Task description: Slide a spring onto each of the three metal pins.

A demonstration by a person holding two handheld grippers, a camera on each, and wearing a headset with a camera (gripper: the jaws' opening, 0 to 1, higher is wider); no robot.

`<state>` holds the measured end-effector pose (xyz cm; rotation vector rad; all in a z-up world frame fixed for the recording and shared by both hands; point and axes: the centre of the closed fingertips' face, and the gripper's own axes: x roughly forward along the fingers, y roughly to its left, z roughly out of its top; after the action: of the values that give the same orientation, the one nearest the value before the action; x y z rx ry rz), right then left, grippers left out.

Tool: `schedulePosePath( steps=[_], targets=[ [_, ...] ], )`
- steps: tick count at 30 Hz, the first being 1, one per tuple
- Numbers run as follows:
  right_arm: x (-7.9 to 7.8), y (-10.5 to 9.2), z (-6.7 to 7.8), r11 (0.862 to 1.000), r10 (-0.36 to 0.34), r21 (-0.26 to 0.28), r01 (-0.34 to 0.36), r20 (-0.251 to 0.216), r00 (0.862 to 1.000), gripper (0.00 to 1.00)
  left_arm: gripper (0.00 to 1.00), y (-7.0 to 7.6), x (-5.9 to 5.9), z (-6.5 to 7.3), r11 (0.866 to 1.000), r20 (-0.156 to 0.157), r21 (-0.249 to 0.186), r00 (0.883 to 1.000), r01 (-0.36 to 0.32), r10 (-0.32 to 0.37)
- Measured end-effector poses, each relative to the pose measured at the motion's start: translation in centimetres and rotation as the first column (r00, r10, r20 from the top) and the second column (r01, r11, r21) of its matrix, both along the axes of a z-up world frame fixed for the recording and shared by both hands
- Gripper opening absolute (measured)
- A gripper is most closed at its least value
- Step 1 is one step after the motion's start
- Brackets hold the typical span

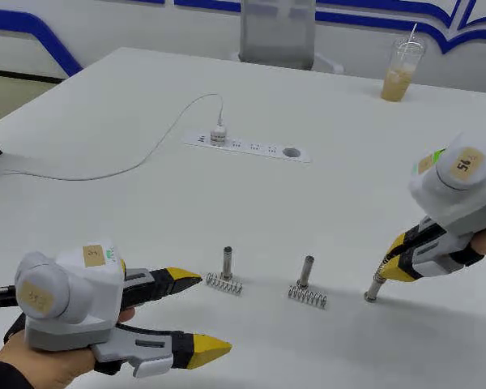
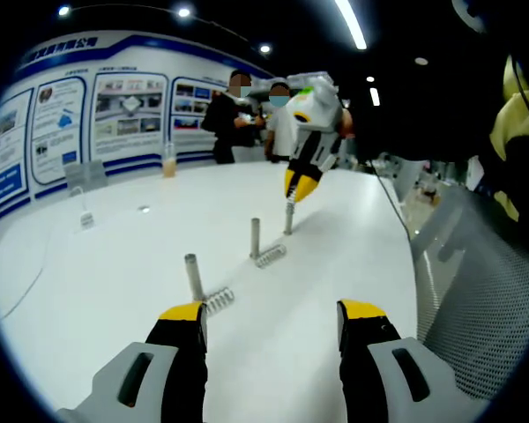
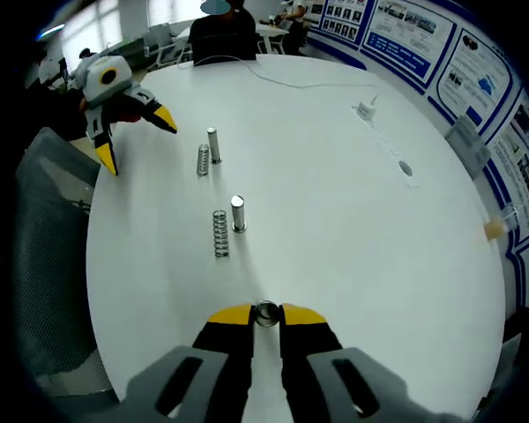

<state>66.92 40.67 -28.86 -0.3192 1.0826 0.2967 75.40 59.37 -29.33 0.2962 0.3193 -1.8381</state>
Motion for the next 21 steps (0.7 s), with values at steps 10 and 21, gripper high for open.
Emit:
schedulePosePath(
  steps=[10, 21],
  targets=[
    [0.0, -0.1, -1.9, 1.0, -0.013, 0.013, 0.013, -0.018, 1.0, 0.12, 0.6, 0.1, -0.1, -0.1, 1.0, -0.001, 0.006, 1.0, 0.0, 0.0],
    [0.0, -0.4, -3.2, 1.0, -0.021, 0.015, 0.022, -0.032, 0.999, 0.12, 0.61, 0.1, -0.1, -0.2, 1.0, -0.002, 0.008, 1.0, -0.002, 0.002]
  ],
)
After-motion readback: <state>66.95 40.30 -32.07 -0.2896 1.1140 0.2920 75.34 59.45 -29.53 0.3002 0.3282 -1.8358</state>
